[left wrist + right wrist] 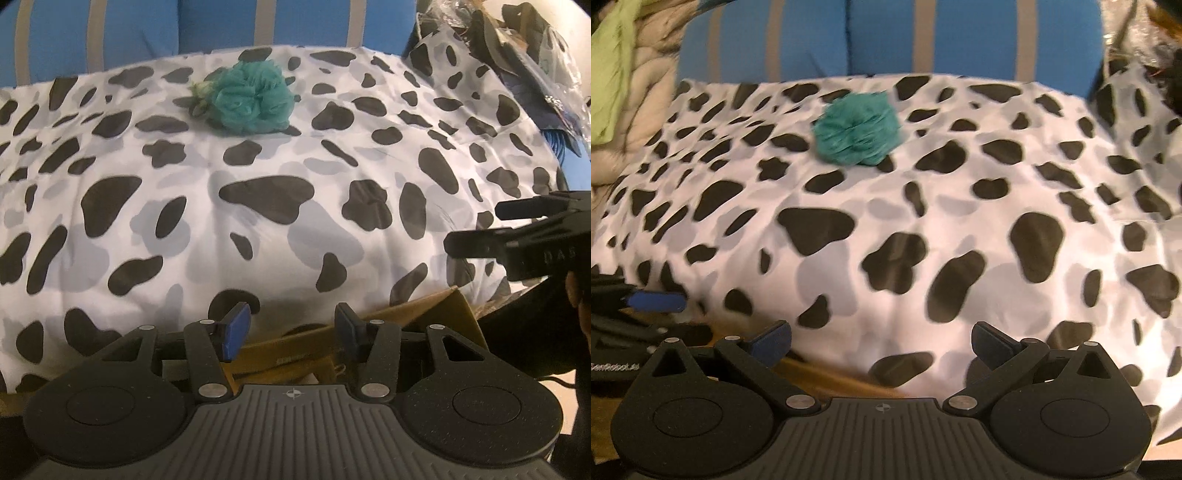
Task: Organize soft objects
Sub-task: 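Move both open tools from the box back over the sheet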
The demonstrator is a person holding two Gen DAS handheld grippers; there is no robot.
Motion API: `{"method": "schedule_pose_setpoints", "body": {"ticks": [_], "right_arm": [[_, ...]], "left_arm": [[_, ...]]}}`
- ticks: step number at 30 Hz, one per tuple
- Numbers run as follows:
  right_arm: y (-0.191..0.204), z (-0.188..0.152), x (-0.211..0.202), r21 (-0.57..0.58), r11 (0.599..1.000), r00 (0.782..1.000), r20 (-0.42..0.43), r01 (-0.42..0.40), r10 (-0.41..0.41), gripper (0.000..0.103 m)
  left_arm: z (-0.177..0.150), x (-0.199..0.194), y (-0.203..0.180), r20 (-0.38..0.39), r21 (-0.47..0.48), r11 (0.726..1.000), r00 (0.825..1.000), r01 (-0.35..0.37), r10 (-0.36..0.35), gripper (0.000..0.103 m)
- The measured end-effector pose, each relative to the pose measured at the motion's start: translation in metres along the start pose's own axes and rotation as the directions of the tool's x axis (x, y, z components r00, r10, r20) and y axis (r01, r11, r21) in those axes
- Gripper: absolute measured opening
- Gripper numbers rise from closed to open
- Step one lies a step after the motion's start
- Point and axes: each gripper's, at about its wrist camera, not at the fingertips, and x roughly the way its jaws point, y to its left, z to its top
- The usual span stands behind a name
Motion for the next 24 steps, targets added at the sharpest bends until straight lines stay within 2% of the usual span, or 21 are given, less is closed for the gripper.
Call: {"method": "schedule_pose_setpoints", "body": {"ticks": [12, 24], "right_arm": [[-0.016, 0.023, 0.004, 0.012, 0.997, 0.991, 0.113, 0.076, -0.077, 0.103], [-0.013, 0.049, 0.023, -0.062, 0.992, 0.971, 0.220, 0.112, -0.096, 0.103]], "left_arm": [[0.022, 0.013, 0.012, 0.057, 0.037, 0.999, 0.998, -0.017, 0.014, 0.049], [0.051, 0.031, 0.027, 0.100, 0.047, 0.998, 0.995, -0.031, 0.027, 0.050]]}}
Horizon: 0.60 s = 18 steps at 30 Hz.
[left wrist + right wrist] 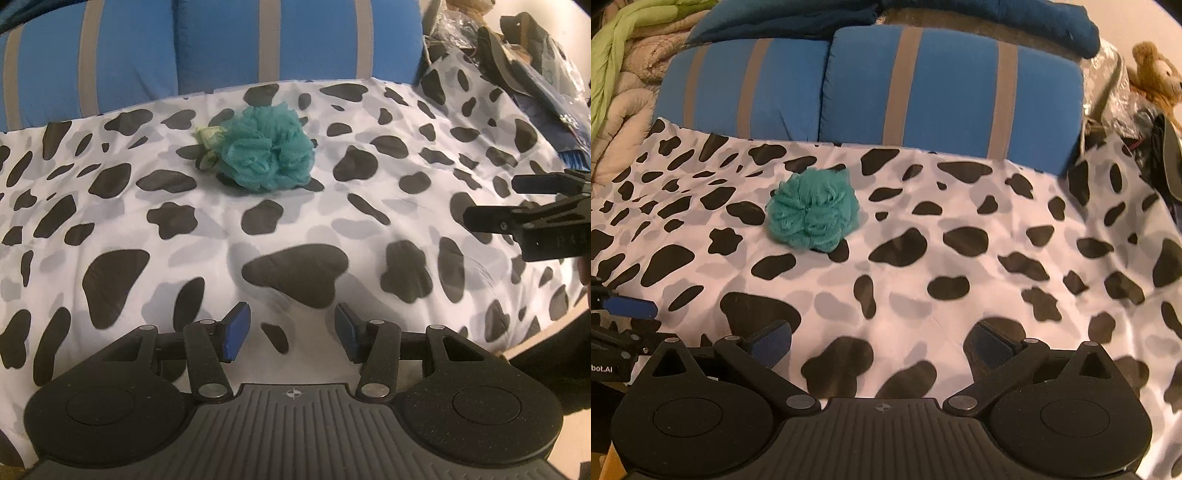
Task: Organize soft objects
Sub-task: 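Move both open tools from the box back over the sheet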
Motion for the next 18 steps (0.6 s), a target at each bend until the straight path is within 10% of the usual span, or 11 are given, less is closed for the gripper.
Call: {"method": "schedule_pose_setpoints", "body": {"ticks": [18], "right_arm": [[0.010, 0.024, 0.037, -0.050, 0.999, 0.999, 0.035, -0.010, 0.012, 0.103]], "left_arm": [[0.033, 0.017, 0.027, 0.042, -0.028, 0.999, 0.999, -0.024, 0.025, 0.050]]}}
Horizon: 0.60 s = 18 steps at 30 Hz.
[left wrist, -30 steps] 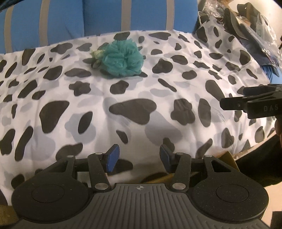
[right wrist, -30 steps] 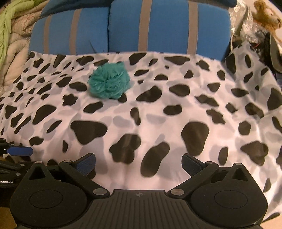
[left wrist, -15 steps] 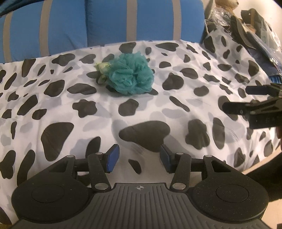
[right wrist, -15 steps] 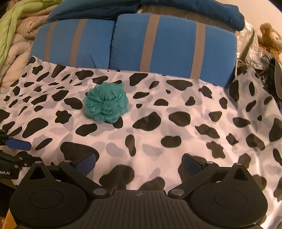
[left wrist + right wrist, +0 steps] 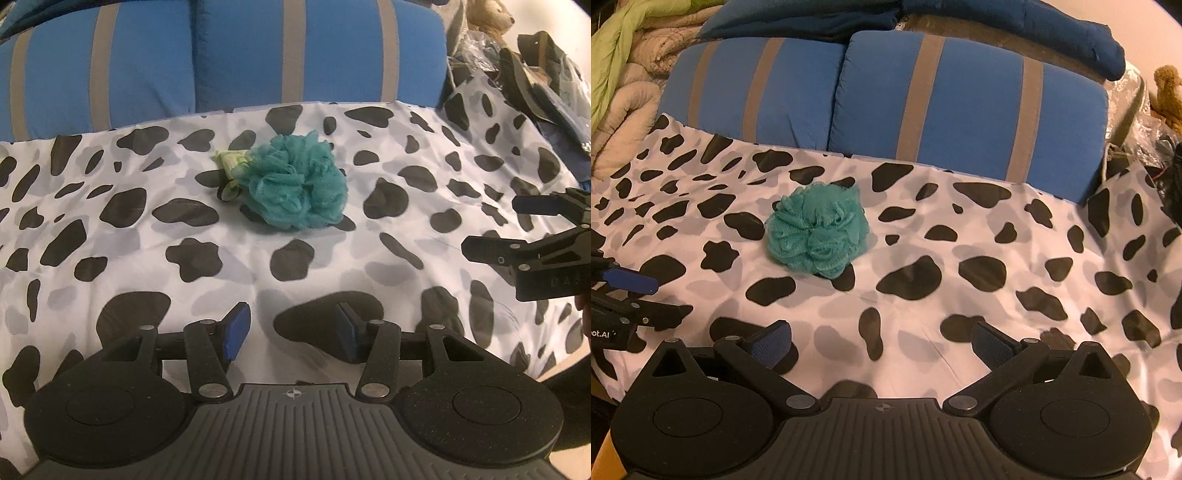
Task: Organize soft objects
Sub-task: 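Move both open tools from the box back over the sheet, then lower the right tool onto the teal loofah and close on it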
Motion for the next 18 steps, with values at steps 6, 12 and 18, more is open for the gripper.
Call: {"method": "schedule_pose_setpoints", "body": {"ticks": [6, 12, 18], "right_arm": [[0.004, 0.012, 0.014, -0.023, 1.000, 1.000, 0.024, -0.013, 0.014, 0.103], [0.014, 0.025, 0.033, -0.064, 0.997, 0.998, 0.050, -0.043, 0.046, 0.103], [0.030, 0.037, 0.055, -0.118, 0.991, 0.997, 0.046, -0.064, 0.070, 0.103]], "left_arm": [[0.006, 0.000, 0.009, 0.015, -0.019, 1.000, 1.000, -0.008, 0.008, 0.050], [0.015, -0.001, 0.018, 0.029, -0.050, 0.998, 0.999, -0.022, 0.023, 0.050], [0.024, -0.004, 0.028, 0.059, -0.080, 0.995, 0.996, -0.060, 0.065, 0.070]]}}
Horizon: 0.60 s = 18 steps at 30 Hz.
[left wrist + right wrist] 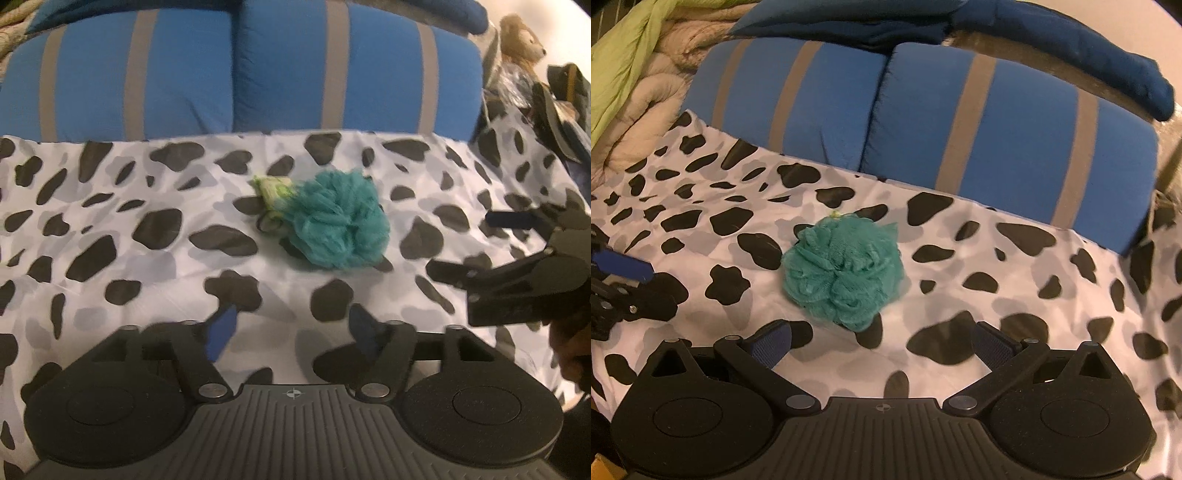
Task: Organize soft objects
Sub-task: 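Lower the right tool onto the teal loofah and close on it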
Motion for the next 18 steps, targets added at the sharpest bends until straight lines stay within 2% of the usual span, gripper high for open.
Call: {"method": "schedule_pose_setpoints", "body": {"ticks": [2, 10, 18], "right_arm": [[0.003, 0.002, 0.007, -0.010, 1.000, 1.000, 0.002, -0.005, 0.005, 0.103], [0.011, 0.013, 0.045, -0.026, 0.999, 0.999, 0.003, -0.042, 0.042, 0.103], [0.019, 0.025, 0.083, 0.028, 0.998, 0.998, 0.002, -0.060, 0.060, 0.103]], "left_arm": [[0.003, -0.003, 0.003, 0.010, -0.016, 1.000, 1.000, -0.002, 0.002, 0.074], [0.006, -0.010, 0.003, 0.001, -0.013, 0.999, 0.999, 0.036, -0.036, 0.074], [0.005, -0.013, 0.005, -0.014, 0.004, 0.998, 0.998, 0.057, -0.057, 0.074]]}}
